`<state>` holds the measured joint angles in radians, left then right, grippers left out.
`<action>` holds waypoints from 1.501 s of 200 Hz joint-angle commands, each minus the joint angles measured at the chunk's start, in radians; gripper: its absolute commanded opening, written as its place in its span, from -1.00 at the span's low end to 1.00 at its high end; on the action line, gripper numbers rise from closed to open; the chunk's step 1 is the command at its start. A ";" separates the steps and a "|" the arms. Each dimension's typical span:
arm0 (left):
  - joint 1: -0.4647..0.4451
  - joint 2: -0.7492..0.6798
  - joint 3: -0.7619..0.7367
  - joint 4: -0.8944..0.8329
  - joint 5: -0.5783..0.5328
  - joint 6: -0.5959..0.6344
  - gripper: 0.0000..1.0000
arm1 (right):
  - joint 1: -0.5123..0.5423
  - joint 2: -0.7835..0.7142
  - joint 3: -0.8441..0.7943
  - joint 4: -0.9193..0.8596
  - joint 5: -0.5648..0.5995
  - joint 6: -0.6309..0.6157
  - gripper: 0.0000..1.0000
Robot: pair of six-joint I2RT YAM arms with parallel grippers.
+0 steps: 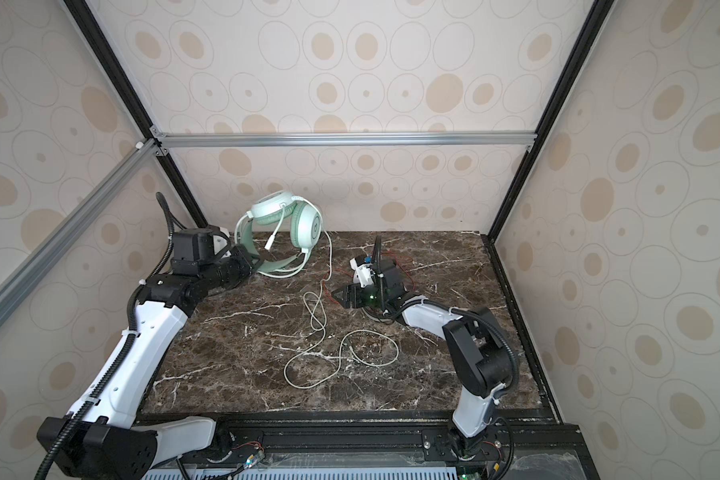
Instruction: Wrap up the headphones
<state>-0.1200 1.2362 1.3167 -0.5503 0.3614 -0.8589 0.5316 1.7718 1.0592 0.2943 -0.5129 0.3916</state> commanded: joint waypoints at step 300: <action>0.099 -0.167 -0.260 0.061 -0.505 -0.029 -1.00 | 0.138 -0.753 -0.168 -0.892 0.833 -0.213 -1.00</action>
<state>-0.0166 1.0901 1.0782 -0.5591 -0.1276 -0.9108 0.6575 1.0885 0.8562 -0.4023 0.1341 0.2321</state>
